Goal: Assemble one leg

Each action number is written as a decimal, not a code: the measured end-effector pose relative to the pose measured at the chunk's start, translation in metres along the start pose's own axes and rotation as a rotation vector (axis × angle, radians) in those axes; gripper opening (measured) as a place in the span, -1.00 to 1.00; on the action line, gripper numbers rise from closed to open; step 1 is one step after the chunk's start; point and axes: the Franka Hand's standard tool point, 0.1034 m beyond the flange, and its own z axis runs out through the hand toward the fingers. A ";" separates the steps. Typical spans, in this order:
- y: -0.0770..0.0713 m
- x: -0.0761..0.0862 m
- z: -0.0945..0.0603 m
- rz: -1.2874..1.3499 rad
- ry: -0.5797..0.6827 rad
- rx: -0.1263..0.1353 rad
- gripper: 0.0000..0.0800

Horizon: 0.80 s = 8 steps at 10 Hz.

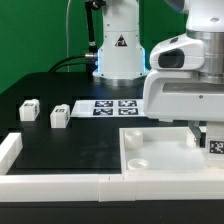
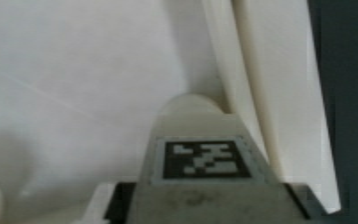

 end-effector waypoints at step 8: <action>-0.003 -0.001 0.001 0.712 -0.017 0.027 -0.04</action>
Offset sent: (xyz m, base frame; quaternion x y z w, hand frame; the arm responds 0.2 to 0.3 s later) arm -0.0019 -0.0039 0.0004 -0.0244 0.0217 0.3464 0.9375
